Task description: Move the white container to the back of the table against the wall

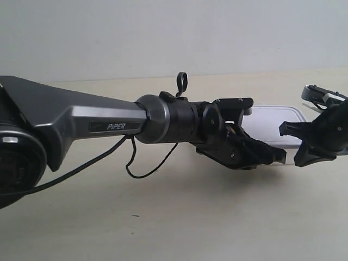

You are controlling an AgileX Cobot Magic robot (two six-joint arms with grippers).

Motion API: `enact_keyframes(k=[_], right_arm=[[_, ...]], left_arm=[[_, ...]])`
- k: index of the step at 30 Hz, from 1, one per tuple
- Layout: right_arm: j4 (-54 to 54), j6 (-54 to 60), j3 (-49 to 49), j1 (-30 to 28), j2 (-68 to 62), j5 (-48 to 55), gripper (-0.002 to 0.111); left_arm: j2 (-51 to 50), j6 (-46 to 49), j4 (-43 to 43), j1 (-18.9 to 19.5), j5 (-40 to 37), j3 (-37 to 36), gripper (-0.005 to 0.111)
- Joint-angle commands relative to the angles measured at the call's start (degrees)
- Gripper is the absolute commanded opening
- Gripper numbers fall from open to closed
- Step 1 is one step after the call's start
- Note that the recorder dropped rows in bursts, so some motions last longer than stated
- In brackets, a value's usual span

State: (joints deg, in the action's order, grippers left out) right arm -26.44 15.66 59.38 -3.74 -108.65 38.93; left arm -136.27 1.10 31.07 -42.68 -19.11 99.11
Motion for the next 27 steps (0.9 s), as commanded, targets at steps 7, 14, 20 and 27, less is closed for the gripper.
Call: enact_keyframes(k=[7,14,20,27], right_arm=[[-2.2,1.5,10.5,-0.3,-6.5,0.9,0.0],[-6.5,4.8,14.2,-0.3,-9.3,1.6,0.0],[-8.0,5.3,19.7,-0.3,-13.1,1.5,0.0],[-9.8,6.3,27.3,-0.2,-17.5,3.2,0.0]], left_arm=[[-3.9,-3.4,-2.6,2.8,-0.1,6.0,0.0],[-7.1,-6.2,-6.0,5.0,-1.2,13.1,0.0],[-8.5,-7.7,-7.6,6.9,-0.5,15.5,0.0],[-12.4,-9.0,-8.5,8.0,2.0,20.5,0.0]])
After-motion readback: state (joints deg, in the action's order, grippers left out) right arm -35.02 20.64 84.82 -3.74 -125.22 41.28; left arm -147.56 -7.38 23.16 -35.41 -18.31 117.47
